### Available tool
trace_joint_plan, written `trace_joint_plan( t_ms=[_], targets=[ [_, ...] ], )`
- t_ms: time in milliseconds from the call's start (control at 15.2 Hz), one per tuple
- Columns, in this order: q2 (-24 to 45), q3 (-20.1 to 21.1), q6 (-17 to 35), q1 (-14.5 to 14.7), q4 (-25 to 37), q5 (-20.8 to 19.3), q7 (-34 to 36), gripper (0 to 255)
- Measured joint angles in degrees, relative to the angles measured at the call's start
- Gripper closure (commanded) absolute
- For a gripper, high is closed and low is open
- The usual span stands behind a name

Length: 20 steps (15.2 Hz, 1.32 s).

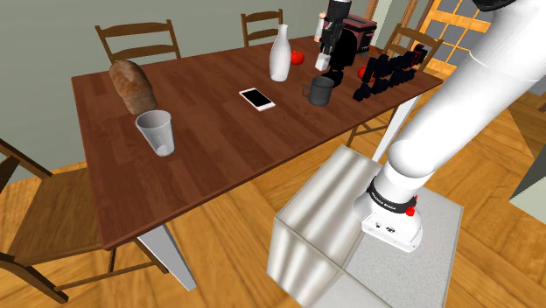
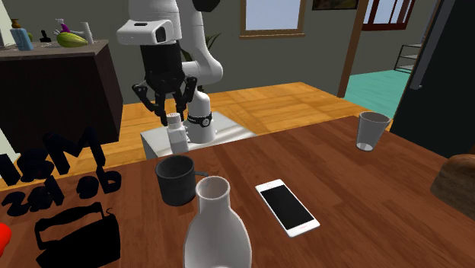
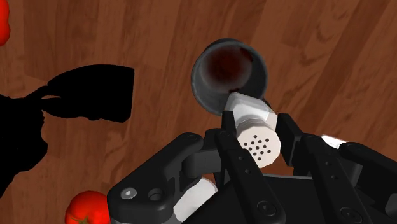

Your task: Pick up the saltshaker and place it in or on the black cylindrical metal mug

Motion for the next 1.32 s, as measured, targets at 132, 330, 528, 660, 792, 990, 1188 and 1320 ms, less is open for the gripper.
trace_joint_plan(
  t_ms=[132, 330, 528, 660, 792, 990, 1188, 1320],
  targets=[
    [0.3, 0.0, 1.7, 0.0, -1.5, 0.1, 0.1, 255],
    [0.5, -0.1, 4.0, 0.0, -3.5, 0.2, 0.0, 255],
    [1.1, -0.1, 6.3, 0.0, -5.3, 0.4, -0.1, 255],
    [1.3, -0.2, 7.0, -0.1, -5.8, 0.4, -0.2, 255],
    [1.3, -0.2, 7.1, -0.1, -5.9, 0.4, -0.3, 255],
    [1.3, -0.2, 7.2, -0.1, -5.9, 0.4, -0.3, 0],
    [1.3, -0.2, 7.2, -0.1, -5.9, 0.4, -0.3, 0],
    [1.3, -0.2, 7.2, -0.1, -5.9, 0.4, -0.3, 0]
  ],
)
